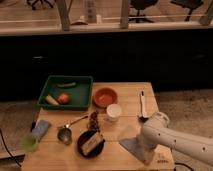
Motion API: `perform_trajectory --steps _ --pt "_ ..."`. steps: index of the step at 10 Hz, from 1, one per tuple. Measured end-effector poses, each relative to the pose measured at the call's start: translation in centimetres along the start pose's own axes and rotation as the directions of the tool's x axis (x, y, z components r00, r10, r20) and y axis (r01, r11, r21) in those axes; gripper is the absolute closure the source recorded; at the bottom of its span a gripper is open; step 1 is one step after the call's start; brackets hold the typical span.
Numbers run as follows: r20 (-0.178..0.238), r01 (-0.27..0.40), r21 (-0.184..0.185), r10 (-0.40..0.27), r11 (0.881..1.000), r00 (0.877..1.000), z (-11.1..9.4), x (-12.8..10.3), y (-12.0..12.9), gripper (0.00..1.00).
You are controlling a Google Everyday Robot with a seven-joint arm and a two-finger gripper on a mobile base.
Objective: Wipe red bowl with towel
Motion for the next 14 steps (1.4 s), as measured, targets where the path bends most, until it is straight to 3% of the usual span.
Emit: perform_trajectory --steps 14 --pt "-0.007 -0.018 -0.012 0.018 1.0 1.0 0.17 0.16 -0.1 0.2"
